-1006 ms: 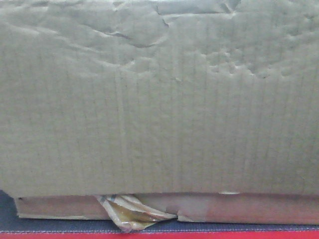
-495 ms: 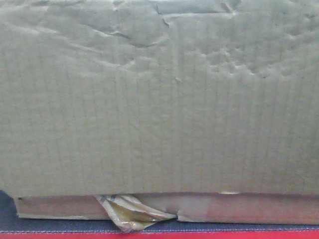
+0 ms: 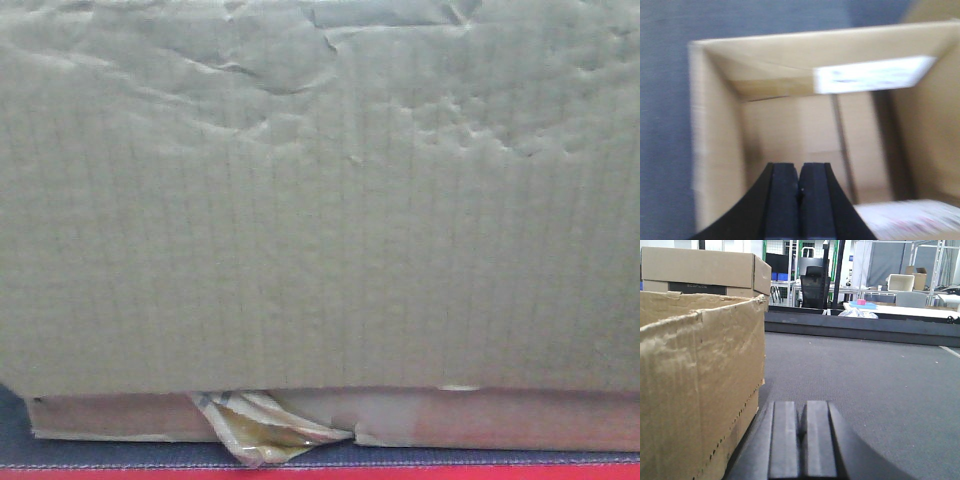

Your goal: Stack two boxes on right shelf middle

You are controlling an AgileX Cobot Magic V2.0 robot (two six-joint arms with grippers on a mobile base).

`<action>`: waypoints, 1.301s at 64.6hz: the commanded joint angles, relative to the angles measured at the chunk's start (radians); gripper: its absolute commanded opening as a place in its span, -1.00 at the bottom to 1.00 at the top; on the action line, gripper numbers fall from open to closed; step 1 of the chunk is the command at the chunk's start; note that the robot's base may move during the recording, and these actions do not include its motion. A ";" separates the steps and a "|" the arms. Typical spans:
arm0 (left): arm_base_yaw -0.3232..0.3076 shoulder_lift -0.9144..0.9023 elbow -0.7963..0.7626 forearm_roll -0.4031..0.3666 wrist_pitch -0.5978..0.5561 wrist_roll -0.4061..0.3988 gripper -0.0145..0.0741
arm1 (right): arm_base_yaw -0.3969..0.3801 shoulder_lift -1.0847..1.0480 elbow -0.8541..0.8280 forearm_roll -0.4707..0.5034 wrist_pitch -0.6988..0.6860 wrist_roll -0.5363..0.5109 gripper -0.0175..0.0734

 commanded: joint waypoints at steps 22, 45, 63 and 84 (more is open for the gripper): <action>0.130 0.069 -0.029 -0.047 -0.041 0.067 -0.77 | -0.006 -0.004 0.000 -0.001 -0.022 -0.002 -0.97; 0.130 0.167 -0.027 -0.042 -0.108 0.067 0.06 | -0.006 -0.004 0.000 -0.001 -0.022 -0.002 -0.97; 0.130 0.257 -0.027 -0.042 -0.100 0.067 0.04 | -0.006 -0.004 0.000 -0.001 -0.022 -0.002 -0.97; 0.130 0.274 -0.027 0.012 -0.083 0.067 -0.40 | -0.006 -0.004 0.000 -0.001 -0.022 -0.002 -0.97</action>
